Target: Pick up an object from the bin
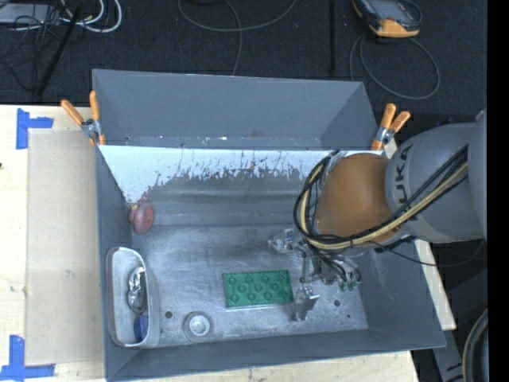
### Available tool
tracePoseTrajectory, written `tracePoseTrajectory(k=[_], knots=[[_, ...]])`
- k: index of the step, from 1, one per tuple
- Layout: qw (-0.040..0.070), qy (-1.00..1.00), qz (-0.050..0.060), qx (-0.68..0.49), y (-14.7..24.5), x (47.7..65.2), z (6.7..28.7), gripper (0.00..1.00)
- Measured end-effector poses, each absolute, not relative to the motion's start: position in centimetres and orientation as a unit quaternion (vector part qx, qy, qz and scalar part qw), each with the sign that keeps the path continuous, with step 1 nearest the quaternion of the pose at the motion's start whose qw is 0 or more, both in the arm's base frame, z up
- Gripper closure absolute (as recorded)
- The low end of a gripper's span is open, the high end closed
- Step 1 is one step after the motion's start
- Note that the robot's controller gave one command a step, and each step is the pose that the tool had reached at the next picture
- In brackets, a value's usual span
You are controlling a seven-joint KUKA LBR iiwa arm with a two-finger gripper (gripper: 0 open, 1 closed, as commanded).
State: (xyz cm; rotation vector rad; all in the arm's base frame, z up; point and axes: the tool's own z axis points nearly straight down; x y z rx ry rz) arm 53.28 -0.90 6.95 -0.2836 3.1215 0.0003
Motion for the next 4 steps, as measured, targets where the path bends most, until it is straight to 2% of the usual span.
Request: tracePoseTrajectory(k=[1, 2, 3, 4], knots=[[0.003, 0.991, 0.000, -0.135, -1.4, 58.8, 7.1, 0.00], [-0.004, 0.991, 0.001, -0.136, 3.5, 53.3, 7.6, 0.00], [0.002, 0.991, 0.000, -0.134, 3.3, 53.7, 7.8, 1.00], [0.004, 0.990, 0.000, -0.138, 3.8, 52.4, 20.4, 1.00]])
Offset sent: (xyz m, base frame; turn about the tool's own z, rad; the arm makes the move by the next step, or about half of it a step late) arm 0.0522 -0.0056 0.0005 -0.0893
